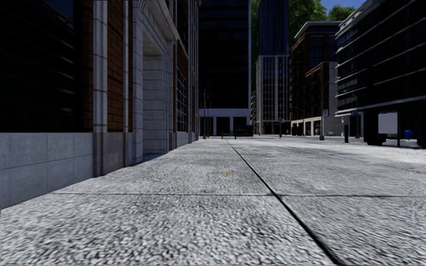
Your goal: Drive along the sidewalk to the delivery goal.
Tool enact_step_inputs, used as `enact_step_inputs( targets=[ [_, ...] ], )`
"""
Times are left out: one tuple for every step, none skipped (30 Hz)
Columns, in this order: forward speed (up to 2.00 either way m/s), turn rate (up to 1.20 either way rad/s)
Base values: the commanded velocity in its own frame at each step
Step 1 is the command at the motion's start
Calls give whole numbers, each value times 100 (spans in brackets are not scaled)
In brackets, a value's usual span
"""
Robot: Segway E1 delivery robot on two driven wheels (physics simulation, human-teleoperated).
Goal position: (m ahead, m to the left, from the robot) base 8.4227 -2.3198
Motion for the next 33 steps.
enact_step_inputs(
  targets=[
    [128,-103],
    [128,-103],
    [128,-103],
    [128,-103],
    [128,-103],
    [128,-103],
    [128,-103],
    [128,-103],
    [128,-103],
    [128,-103],
    [128,-84],
    [128,-3],
    [128,-1],
    [128,0],
    [128,0],
    [128,0],
    [128,0],
    [128,0],
    [128,0],
    [128,0],
    [128,0],
    [128,0],
    [128,0],
    [128,0],
    [128,0],
    [128,48],
    [128,79],
    [128,120],
    [128,120],
    [128,120],
    [128,119],
    [128,41],
    [128,1]
  ],
)
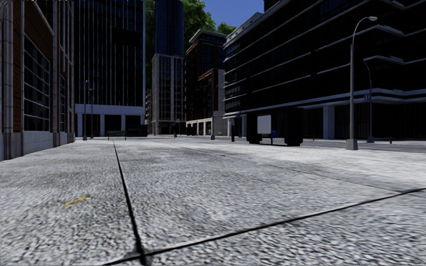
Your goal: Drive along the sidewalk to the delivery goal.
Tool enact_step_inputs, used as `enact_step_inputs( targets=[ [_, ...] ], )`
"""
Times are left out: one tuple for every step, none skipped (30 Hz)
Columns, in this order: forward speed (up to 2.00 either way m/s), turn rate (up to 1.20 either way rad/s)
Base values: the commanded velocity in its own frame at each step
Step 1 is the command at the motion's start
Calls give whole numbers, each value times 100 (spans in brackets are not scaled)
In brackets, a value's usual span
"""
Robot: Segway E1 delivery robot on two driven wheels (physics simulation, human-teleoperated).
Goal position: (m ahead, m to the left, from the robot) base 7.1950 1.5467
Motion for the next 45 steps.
enact_step_inputs(
  targets=[
    [128,1],
    [128,0],
    [128,0],
    [128,0],
    [128,0],
    [128,0],
    [128,0],
    [128,0],
    [128,0],
    [128,0],
    [128,0],
    [128,0],
    [128,0],
    [128,0],
    [128,0],
    [128,5],
    [128,5],
    [128,20],
    [128,54],
    [128,80],
    [128,101],
    [128,120],
    [128,120],
    [128,120],
    [128,120],
    [128,120],
    [128,111],
    [128,111],
    [128,48],
    [128,32],
    [128,22],
    [128,19],
    [128,18],
    [128,18],
    [128,18],
    [128,17],
    [128,16],
    [128,16],
    [128,16],
    [128,16],
    [128,16],
    [128,16],
    [128,16],
    [128,21],
    [128,40]
  ],
)
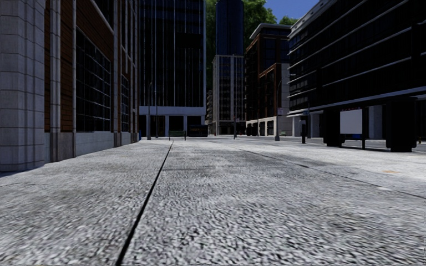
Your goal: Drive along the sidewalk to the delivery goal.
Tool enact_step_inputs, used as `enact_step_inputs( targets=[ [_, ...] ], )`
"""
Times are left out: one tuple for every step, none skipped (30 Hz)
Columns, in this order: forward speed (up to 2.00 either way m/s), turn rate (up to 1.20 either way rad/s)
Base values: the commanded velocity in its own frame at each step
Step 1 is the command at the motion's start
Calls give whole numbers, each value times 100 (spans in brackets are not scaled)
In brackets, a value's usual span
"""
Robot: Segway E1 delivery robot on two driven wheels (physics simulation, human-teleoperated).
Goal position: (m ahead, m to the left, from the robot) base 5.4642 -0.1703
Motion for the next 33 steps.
enact_step_inputs(
  targets=[
    [128,62],
    [128,76],
    [128,93],
    [128,106],
    [128,109],
    [128,110],
    [128,110],
    [128,66],
    [128,66],
    [128,49],
    [128,35],
    [128,24],
    [128,17],
    [128,14],
    [128,9],
    [128,5],
    [128,0],
    [128,0],
    [128,0],
    [128,0],
    [128,0],
    [128,0],
    [128,0],
    [128,0],
    [128,0],
    [128,0],
    [128,0],
    [128,-1],
    [128,-49],
    [128,-96],
    [128,-103],
    [128,-103],
    [128,-108]
  ],
)
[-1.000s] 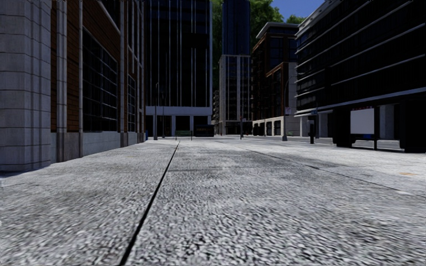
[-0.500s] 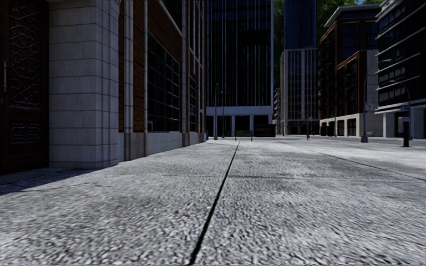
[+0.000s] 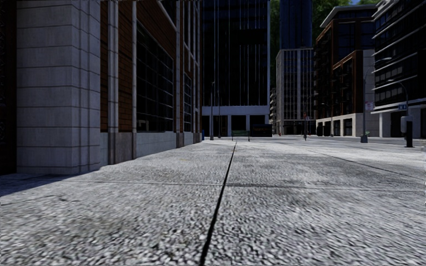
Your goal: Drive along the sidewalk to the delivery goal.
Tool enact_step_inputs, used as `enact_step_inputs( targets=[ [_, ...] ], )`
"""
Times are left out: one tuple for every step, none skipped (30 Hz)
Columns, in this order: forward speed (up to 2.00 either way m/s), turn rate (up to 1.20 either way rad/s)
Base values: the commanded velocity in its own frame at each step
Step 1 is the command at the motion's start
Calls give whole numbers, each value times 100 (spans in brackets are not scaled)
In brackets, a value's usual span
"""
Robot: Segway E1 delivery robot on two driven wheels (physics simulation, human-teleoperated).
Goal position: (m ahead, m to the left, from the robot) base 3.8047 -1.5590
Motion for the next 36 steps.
enact_step_inputs(
  targets=[
    [128,-107],
    [128,-34],
    [128,-34],
    [128,-1],
    [128,0],
    [128,0],
    [128,0],
    [128,0],
    [128,0],
    [128,0],
    [128,0],
    [128,0],
    [128,0],
    [128,0],
    [128,0],
    [128,0],
    [128,0],
    [128,0],
    [128,0],
    [128,0],
    [128,0],
    [128,0],
    [128,0],
    [128,0],
    [128,0],
    [128,0],
    [128,0],
    [128,0],
    [128,0],
    [128,0],
    [128,0],
    [128,0],
    [128,-15],
    [128,-66],
    [128,-84],
    [128,-106]
  ],
)
